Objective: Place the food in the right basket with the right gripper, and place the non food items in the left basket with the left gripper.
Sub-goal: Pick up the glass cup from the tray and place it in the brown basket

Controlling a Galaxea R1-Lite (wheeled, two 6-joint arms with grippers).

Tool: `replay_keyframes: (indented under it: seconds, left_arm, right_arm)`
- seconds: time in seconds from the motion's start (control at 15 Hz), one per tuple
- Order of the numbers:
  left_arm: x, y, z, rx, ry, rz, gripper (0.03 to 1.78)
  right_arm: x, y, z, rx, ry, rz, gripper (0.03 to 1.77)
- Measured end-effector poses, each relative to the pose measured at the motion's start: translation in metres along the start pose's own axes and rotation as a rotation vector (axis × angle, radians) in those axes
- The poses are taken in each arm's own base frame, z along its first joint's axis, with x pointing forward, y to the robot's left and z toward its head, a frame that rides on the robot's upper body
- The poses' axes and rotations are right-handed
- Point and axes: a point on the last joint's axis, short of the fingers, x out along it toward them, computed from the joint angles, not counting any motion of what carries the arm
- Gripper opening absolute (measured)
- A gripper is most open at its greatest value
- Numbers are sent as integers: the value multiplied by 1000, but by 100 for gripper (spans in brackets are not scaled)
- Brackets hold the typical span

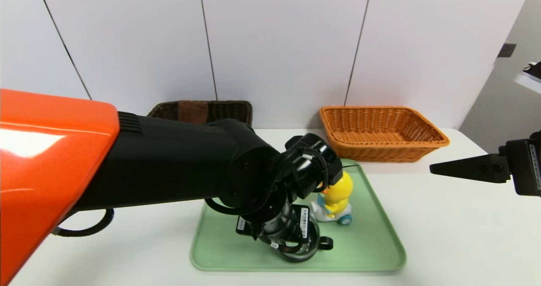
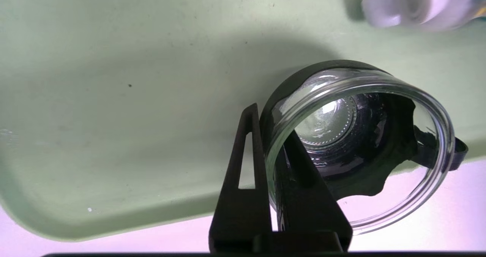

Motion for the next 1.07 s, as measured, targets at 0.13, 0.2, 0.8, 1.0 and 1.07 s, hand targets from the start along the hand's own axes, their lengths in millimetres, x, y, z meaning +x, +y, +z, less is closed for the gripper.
replay_keyframes:
  seconds: [0.13, 0.2, 0.8, 1.0, 1.07]
  left_arm:
    - [-15, 6, 4, -5, -47, 14, 12]
    - [-23, 11, 8, -2, -75, 26, 12]
    - [-76, 92, 81, 3, -333, 128, 12]
    - [-79, 109, 110, 15, -462, 137, 12]
    - [-80, 114, 119, 22, -500, 145, 12]
  right_arm:
    - [0, 0, 0, 0, -1, -1, 170]
    - [0, 0, 0, 1, -2, -3, 170]
    - [0, -2, 0, 6, -3, -4, 170]
    - [1, -2, 0, 7, -1, -5, 170]
    - [1, -2, 0, 8, 1, -5, 170]
